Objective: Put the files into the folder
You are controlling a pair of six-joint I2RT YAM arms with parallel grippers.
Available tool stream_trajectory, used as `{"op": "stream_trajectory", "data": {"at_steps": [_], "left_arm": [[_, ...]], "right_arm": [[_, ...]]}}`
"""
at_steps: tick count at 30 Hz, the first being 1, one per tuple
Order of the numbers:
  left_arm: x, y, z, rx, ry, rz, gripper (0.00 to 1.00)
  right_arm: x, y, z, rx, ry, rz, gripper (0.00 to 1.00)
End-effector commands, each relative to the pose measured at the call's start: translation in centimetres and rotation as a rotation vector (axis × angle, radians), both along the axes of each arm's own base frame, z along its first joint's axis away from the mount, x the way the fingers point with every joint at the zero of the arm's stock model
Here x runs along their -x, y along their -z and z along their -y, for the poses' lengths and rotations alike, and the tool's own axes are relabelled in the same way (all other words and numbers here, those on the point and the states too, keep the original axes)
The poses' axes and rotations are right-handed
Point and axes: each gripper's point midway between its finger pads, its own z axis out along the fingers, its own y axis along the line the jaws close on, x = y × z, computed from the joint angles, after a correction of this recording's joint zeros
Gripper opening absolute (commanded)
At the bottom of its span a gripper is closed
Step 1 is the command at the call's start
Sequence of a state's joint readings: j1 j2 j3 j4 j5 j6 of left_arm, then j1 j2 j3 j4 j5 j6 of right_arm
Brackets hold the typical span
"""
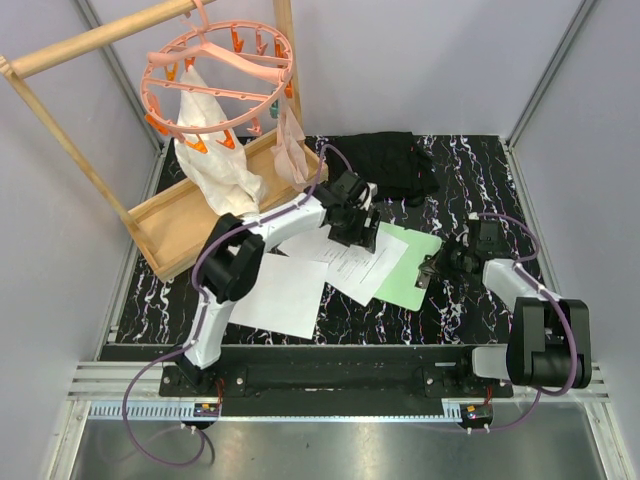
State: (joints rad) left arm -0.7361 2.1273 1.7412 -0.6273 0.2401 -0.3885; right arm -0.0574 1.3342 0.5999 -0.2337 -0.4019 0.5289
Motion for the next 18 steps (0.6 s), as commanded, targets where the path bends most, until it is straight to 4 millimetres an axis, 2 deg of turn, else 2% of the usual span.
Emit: {"op": "stream_trajectory", "data": {"at_steps": [1, 4, 9, 15, 18], "left_arm": [[0.1, 2.7, 1.4, -0.011, 0.012, -0.021, 0.77], [0.0, 3.9, 1.6, -0.006, -0.002, -0.039, 0.76], [0.7, 4.0, 3.2, 0.051, -0.003, -0.073, 0.75], [2.6, 3.6, 6.1, 0.157, 0.019, -0.138, 0.74], [3.2, 3.5, 7.0, 0.184, 0.021, -0.159, 0.74]], "right_arm": [[-1.1, -3.2, -1.1, -0.077, -0.034, 0.143, 0.00], [-0.9, -4.3, -1.7, -0.133, -0.042, 0.188, 0.00], [-1.1, -5.7, -2.6, -0.222, -0.044, 0.269, 0.00], [-0.6, -5.2, -3.3, -0.304, -0.042, 0.270, 0.00], [-0.6, -5.8, -3.5, -0.344, -0.033, 0.295, 0.00]]}}
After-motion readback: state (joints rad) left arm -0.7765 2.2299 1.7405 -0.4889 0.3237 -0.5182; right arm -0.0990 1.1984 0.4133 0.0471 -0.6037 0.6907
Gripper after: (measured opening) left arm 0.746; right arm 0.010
